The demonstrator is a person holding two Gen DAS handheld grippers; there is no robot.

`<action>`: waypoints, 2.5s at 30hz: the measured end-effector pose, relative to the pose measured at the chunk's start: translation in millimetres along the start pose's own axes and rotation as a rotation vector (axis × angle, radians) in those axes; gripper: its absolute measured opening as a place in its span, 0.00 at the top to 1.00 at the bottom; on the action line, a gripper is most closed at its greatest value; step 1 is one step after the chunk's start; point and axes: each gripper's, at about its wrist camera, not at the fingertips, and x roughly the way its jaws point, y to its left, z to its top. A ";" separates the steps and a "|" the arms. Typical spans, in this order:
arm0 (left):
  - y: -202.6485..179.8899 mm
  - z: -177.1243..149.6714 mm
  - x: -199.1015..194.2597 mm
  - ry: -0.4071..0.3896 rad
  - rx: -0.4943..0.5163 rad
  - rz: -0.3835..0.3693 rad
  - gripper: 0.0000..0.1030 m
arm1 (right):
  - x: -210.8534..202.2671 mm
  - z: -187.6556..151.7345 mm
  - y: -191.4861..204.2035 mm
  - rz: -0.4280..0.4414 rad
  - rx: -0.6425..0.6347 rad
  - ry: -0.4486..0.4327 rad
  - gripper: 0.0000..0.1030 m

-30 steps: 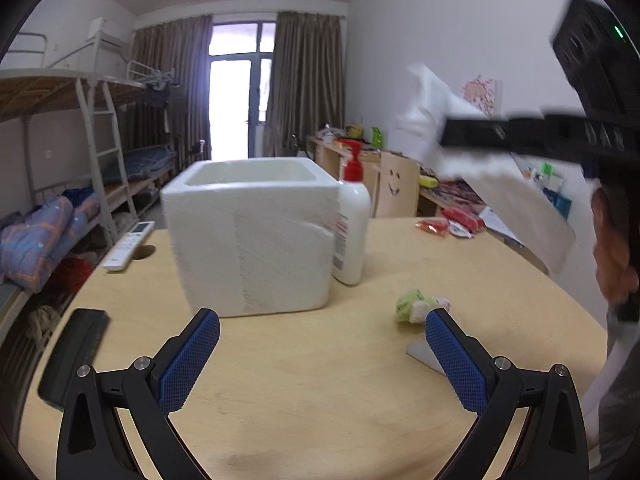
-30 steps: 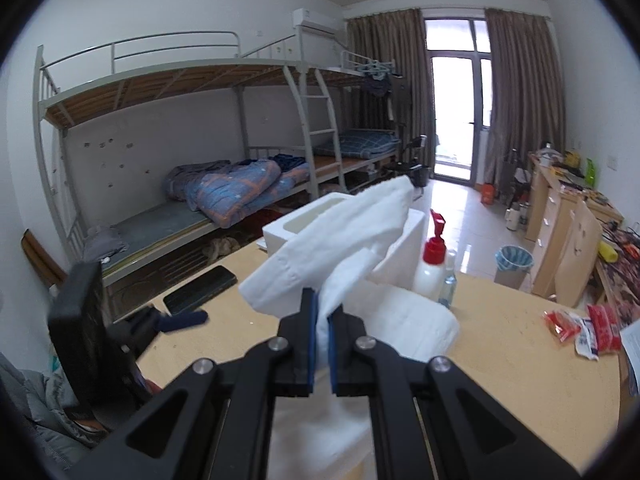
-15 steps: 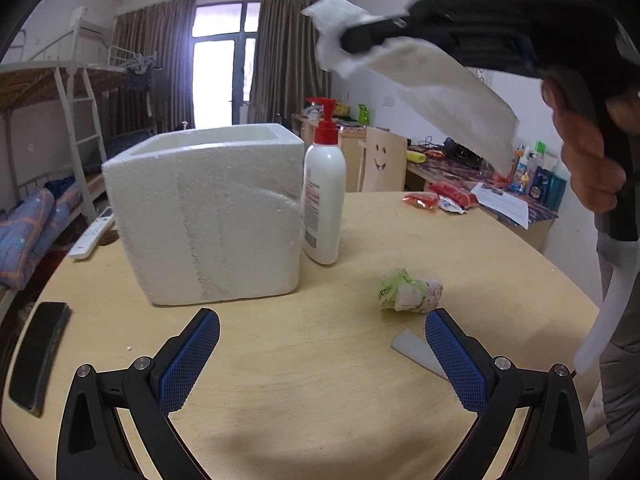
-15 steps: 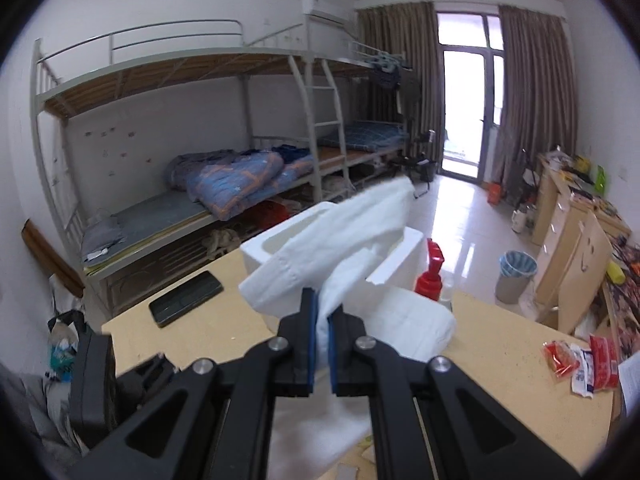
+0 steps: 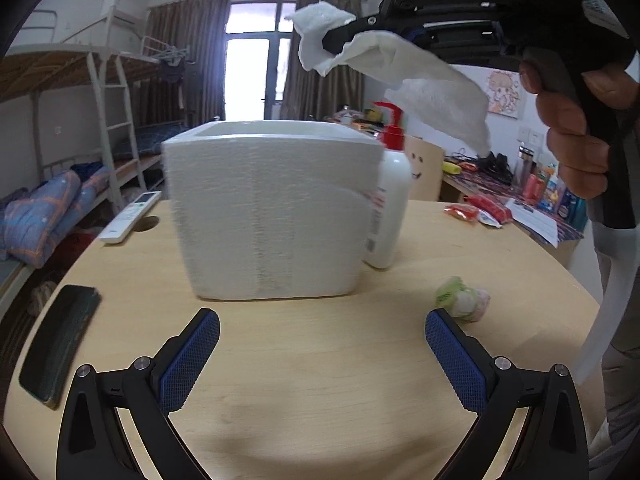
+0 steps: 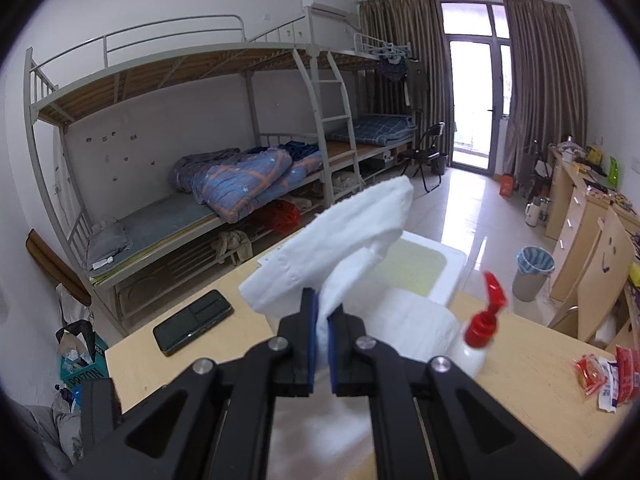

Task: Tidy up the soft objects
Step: 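Carry the white wipe over the foam box with the right gripper, then open the right gripper to drop the wipe into the box, then move the left gripper down toward the white plastic strip on the table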

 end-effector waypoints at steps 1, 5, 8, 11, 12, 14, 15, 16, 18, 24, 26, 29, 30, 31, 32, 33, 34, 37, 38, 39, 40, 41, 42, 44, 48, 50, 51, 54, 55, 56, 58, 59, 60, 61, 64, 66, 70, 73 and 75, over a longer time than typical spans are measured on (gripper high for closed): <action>4.2 -0.4 -0.6 0.001 -0.005 0.006 0.00 | 5.6 1.8 2.4 0.002 -0.006 0.006 0.93; 18.1 -1.5 -1.4 0.004 -0.027 0.019 0.00 | 19.8 7.8 1.6 0.007 -0.009 0.021 0.93; 23.4 -1.9 -1.7 0.000 -0.026 0.032 0.00 | 26.5 13.7 -3.2 0.004 0.006 0.026 0.93; 29.3 -1.0 -2.1 -0.007 -0.034 0.039 0.00 | 37.1 21.3 -6.1 -0.004 0.004 0.041 0.93; 32.1 -0.7 -2.5 -0.010 -0.037 0.044 0.00 | 40.9 22.7 -7.1 -0.007 0.003 0.048 0.93; 34.7 -0.9 -2.0 -0.013 -0.039 0.053 0.00 | 48.6 24.8 -9.3 -0.024 0.001 0.058 0.93; 36.1 -1.0 -1.1 -0.013 -0.040 0.056 0.00 | 51.6 25.0 -10.8 -0.025 0.004 0.064 0.93; 36.7 -1.1 -0.3 -0.012 -0.040 0.059 0.00 | 55.8 25.2 -14.1 -0.029 0.011 0.073 0.93; 38.1 -1.6 1.5 -0.010 -0.043 0.064 0.00 | 62.4 25.5 -17.2 -0.040 0.017 0.085 0.93; 39.9 -4.0 5.1 0.004 -0.040 0.063 0.00 | 77.1 24.8 -23.1 -0.059 0.039 0.134 0.93; 40.4 -4.1 4.4 0.002 -0.039 0.062 0.00 | 79.2 25.7 -23.4 -0.068 0.038 0.147 0.89; 40.9 -4.1 3.2 0.000 -0.039 0.063 0.00 | 79.1 26.5 -20.9 -0.085 0.032 0.161 0.54; 41.2 -4.2 2.6 -0.002 -0.040 0.063 0.00 | 77.3 26.9 -19.9 -0.084 0.032 0.153 0.51; 41.0 -4.5 2.3 -0.004 -0.040 0.063 0.00 | 75.1 27.7 -19.4 -0.085 0.029 0.146 0.46; 41.4 -4.3 2.2 -0.004 -0.039 0.063 0.00 | 73.9 29.1 -18.6 -0.093 0.024 0.144 0.45; 41.4 -4.2 1.6 -0.005 -0.037 0.064 0.00 | 72.8 29.4 -18.3 -0.097 0.023 0.144 0.45; 41.1 -4.1 1.0 -0.006 -0.037 0.064 0.00 | 70.3 29.0 -17.7 -0.097 0.025 0.147 0.44; 38.9 -4.6 -0.6 -0.007 -0.037 0.063 0.00 | 68.8 31.1 -16.4 -0.097 0.024 0.143 0.44; 38.2 -4.5 -1.4 -0.007 -0.034 0.065 0.00 | 68.0 32.1 -15.7 -0.097 0.026 0.141 0.44; 37.6 -4.7 -2.2 -0.008 -0.034 0.067 0.00 | 67.2 32.3 -15.1 -0.096 0.027 0.139 0.44; 37.1 -4.6 -3.3 -0.010 -0.035 0.068 0.00 | 66.5 33.7 -14.6 -0.094 0.027 0.137 0.44; 36.4 -4.1 -3.4 -0.010 -0.036 0.066 0.00 | 64.6 33.8 -13.9 -0.095 0.026 0.135 0.44; 35.4 -4.1 -4.6 -0.011 -0.035 0.065 0.00 | 62.3 33.4 -12.7 -0.096 0.026 0.131 0.44; 32.3 -4.0 -7.3 -0.015 -0.030 0.063 0.00 | 54.9 31.9 -10.0 -0.092 0.022 0.123 0.44; 26.0 -3.3 -14.0 -0.024 -0.031 0.054 0.00 | 31.9 25.3 -4.1 -0.087 0.019 0.094 0.44; 20.9 -2.9 -18.3 -0.031 -0.021 0.051 0.00 | 19.6 19.9 -2.5 -0.089 0.023 0.082 0.44; 19.6 -2.1 -19.5 -0.033 -0.019 0.049 0.00 | 11.6 16.2 -1.5 -0.090 0.025 0.073 0.44; 11.1 -1.4 -24.3 -0.035 -0.007 0.042 0.00 | -10.0 4.7 0.9 -0.097 0.028 0.051 0.44; 9.1 -1.9 -27.2 -0.039 -0.003 0.041 0.00 | -18.0 0.1 2.0 -0.103 0.028 0.042 0.44; 6.7 -2.0 -30.1 -0.042 -0.002 0.037 0.00 | -23.3 -2.0 2.8 -0.107 0.027 0.035 0.44; 0.6 -1.9 -36.6 -0.051 0.003 0.032 0.00 | -34.4 -8.2 6.9 -0.123 0.025 0.022 0.42; -2.7 -2.0 -40.2 -0.055 0.008 0.032 0.00 | -41.2 -13.0 8.7 -0.128 0.023 0.013 0.42; -6.6 -1.9 -43.5 -0.057 0.015 0.031 0.00 | -48.4 -18.4 10.5 -0.132 0.023 0.002 0.42; -9.4 -2.6 -46.6 -0.060 0.019 0.029 0.00 | -54.5 -23.4 11.5 -0.132 0.022 -0.005 0.42; -19.9 -3.4 -58.2 -0.069 0.035 0.025 0.00 | -70.6 -35.7 17.7 -0.135 0.025 -0.028 0.41; -25.5 -4.3 -66.1 -0.079 0.045 0.020 0.00 | -80.7 -43.8 18.7 -0.140 0.037 -0.043 0.41; -36.7 -6.2 -79.3 -0.099 0.063 0.012 0.00 | -100.1 -63.5 25.3 -0.173 0.051 -0.084 0.28; -43.4 -11.2 -89.8 -0.108 0.068 0.003 0.00 | -113.3 -79.8 30.3 -0.181 0.069 -0.113 0.23; -46.9 -14.6 -95.1 -0.111 0.067 -0.001 0.00 | -122.5 -88.5 26.9 -0.180 0.091 -0.125 0.22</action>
